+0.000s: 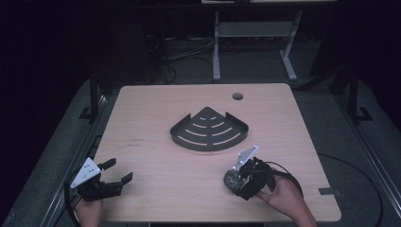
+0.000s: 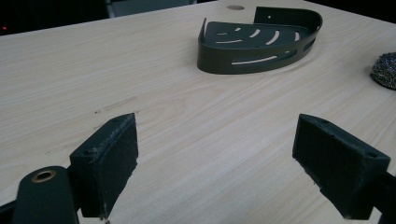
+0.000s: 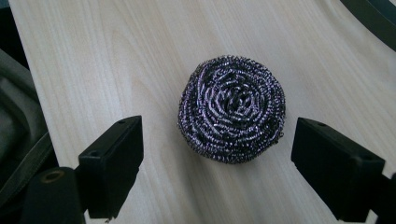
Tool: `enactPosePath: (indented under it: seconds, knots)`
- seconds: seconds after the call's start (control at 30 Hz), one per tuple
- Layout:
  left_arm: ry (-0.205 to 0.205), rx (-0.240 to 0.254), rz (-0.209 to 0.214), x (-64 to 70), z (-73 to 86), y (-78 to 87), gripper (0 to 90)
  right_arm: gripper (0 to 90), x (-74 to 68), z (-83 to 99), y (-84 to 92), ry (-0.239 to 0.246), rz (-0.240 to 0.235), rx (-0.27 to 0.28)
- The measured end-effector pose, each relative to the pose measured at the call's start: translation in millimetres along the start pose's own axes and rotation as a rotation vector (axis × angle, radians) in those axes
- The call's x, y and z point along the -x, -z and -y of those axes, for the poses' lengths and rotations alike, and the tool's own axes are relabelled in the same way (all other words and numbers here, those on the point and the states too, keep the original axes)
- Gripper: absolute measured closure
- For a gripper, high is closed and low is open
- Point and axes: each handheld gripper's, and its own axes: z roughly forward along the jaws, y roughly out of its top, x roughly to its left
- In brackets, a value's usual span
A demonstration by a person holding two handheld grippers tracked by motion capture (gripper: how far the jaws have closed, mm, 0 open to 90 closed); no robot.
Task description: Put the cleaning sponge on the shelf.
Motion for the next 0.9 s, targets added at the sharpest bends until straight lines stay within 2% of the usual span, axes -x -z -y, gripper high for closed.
enactPosePath:
  seconds: [0.9]
  knots:
    - [0.002, 0.002, 0.000, -0.1, -0.1, 0.6, 13.7, 16.5, 7.8, -11.0, -17.4, -0.004, -0.026, -0.036]
